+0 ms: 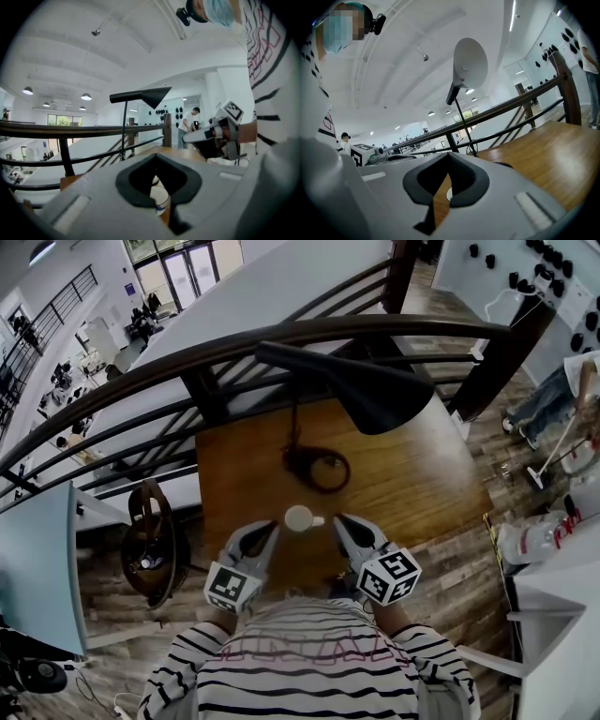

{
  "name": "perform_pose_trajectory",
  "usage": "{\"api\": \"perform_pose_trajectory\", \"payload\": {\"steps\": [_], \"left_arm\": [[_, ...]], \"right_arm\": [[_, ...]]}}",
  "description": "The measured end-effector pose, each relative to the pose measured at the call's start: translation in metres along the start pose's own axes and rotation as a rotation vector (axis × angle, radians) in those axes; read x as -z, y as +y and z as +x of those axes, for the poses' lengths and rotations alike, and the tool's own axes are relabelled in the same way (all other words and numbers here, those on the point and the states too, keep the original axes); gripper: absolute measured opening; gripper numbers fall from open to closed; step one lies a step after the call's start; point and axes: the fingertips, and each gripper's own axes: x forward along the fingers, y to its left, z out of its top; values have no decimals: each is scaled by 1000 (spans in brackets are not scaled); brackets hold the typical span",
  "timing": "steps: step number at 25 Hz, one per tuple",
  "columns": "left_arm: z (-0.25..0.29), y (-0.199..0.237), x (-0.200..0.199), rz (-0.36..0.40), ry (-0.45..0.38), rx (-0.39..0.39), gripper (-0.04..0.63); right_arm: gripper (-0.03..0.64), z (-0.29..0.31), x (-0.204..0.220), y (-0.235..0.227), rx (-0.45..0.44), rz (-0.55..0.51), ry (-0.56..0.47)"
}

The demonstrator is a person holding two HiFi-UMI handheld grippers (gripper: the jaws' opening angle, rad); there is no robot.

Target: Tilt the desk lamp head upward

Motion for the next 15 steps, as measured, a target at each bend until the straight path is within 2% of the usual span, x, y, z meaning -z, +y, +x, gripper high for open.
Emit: {"api": "perform_pose_trajectory", "payload": {"steps": [15], "left_arm": [[6, -7, 3, -18, 15, -1, 3]], "right_arm": [[0, -7, -2, -7, 5, 5, -4]]}}
